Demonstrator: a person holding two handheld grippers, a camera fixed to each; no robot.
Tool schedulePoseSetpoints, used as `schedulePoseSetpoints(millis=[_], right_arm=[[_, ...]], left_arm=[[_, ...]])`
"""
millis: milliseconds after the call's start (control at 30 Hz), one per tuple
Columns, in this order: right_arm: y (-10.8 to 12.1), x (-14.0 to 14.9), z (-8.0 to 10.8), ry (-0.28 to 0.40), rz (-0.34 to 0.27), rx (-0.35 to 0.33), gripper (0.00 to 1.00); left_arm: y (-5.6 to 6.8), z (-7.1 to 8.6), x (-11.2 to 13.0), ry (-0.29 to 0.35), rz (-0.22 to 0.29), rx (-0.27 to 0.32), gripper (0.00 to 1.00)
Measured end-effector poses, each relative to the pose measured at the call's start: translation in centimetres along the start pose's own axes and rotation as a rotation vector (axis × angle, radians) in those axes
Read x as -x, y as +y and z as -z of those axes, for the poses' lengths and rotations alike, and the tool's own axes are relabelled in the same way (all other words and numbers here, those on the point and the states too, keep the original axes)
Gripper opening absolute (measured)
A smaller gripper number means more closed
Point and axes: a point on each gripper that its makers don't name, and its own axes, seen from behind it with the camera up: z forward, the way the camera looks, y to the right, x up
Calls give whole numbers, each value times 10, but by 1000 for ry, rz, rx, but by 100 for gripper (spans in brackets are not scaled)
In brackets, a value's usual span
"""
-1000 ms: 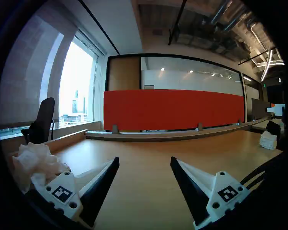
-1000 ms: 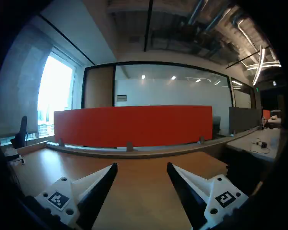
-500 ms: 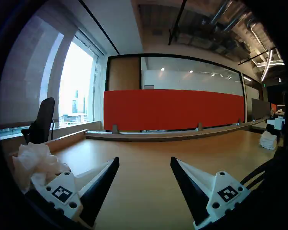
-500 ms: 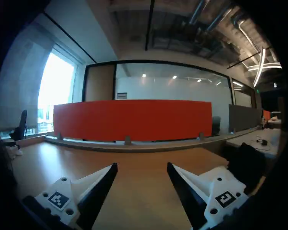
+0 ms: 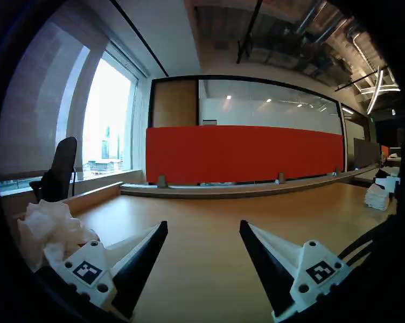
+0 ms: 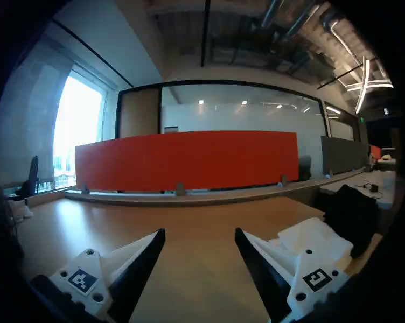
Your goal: Fold towel
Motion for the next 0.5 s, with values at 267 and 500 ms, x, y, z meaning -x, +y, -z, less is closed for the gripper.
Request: schedulePoseSetpoints(millis=[267, 500], right_arm=[[-2, 3, -1, 4, 23, -5, 100], [-6, 1, 3, 14, 44, -6, 100]], left_arm=[[0, 0, 0, 0, 0, 0, 99], [0, 0, 1, 0, 0, 0, 99]])
